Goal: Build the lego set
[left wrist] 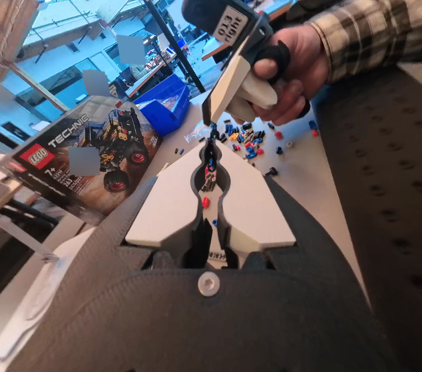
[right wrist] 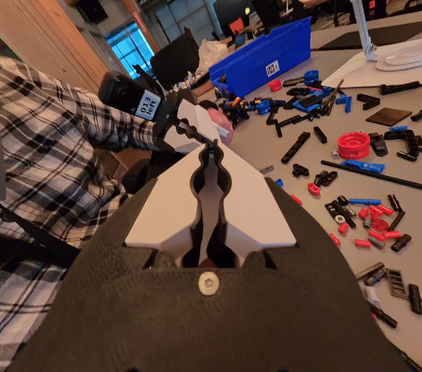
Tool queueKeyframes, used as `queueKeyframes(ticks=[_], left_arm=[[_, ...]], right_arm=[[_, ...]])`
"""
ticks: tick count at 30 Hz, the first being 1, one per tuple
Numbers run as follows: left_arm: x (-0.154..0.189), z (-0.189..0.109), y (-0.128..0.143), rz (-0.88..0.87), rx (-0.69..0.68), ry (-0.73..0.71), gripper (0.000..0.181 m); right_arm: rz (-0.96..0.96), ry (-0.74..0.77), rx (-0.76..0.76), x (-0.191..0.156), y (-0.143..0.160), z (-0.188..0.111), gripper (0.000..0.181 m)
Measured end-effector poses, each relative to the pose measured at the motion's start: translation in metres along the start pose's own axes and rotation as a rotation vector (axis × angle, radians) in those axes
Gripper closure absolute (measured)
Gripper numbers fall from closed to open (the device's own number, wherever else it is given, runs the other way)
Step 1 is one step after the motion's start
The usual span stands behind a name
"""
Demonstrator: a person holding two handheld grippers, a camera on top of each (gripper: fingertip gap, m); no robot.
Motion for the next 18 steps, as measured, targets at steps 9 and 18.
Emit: queueKeyframes(ticks=[9, 18], left_arm=[[-0.023, -0.009, -0.009, -0.393, 0.145, -0.067, 0.181], [-0.034, -0.014, -0.007, -0.535, 0.180, -0.110, 0.181]], right_arm=[[0.026, -0.042, 0.177, -0.009, -0.012, 0.021, 0.181], [-0.023, 0.011, 0.209, -0.008, -0.012, 0.031, 0.181]])
Point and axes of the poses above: each gripper's, where its closed fingertips meet, z out along the fingers, y out of its underside, x = y × z across the jaws, the point moved 8 cm from there along -z, back along the fingers, and after that the axes turned 11 degrees about x, right-handed, at the moved point
